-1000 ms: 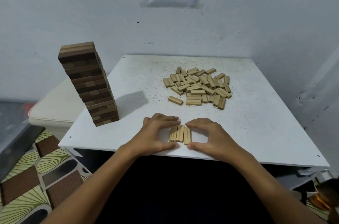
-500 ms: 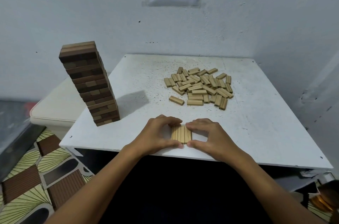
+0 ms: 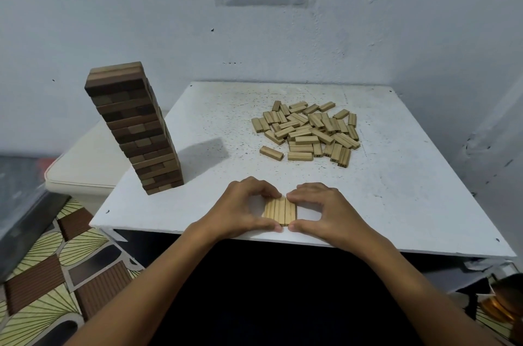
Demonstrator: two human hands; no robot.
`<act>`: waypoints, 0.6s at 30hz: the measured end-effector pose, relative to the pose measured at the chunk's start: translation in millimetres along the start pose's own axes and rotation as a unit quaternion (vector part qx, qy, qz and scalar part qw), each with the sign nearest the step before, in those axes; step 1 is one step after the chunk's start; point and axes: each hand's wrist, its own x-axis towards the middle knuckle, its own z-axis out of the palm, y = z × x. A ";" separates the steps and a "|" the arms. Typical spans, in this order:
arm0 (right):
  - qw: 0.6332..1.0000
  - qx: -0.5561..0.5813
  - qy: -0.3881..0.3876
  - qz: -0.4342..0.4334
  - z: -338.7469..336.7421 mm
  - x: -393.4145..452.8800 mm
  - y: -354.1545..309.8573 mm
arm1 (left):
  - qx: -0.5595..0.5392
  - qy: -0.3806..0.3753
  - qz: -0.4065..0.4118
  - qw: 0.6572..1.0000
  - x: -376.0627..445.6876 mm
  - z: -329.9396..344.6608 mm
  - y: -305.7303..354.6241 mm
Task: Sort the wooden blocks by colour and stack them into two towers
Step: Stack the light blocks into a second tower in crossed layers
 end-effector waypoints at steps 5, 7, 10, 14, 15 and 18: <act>1.000 -0.001 -0.001 -0.003 0.5 0.1 1.4 | 0.002 -0.002 0.004 1.000 -0.1 -0.1 -0.4; 1.000 -0.004 -0.002 -0.001 0.4 0.5 1.7 | -0.001 0.001 0.006 1.000 -0.8 0.4 -0.4; 1.000 0.002 -0.001 0.002 0.8 -0.1 1.7 | -0.004 0.007 0.005 1.000 -1.9 1.0 -0.6; 1.000 -0.001 -0.004 0.009 0.4 -1.1 0.6 | -0.001 0.009 0.005 1.000 -2.5 1.5 -0.8; 1.000 -0.003 -0.005 0.009 0.1 -1.2 -0.1 | -0.002 0.010 0.005 1.000 -2.7 1.6 -0.8; 1.000 -0.006 -0.004 0.006 0.1 -1.3 -0.8 | -0.003 0.011 0.005 1.000 -3.4 1.7 -1.2</act>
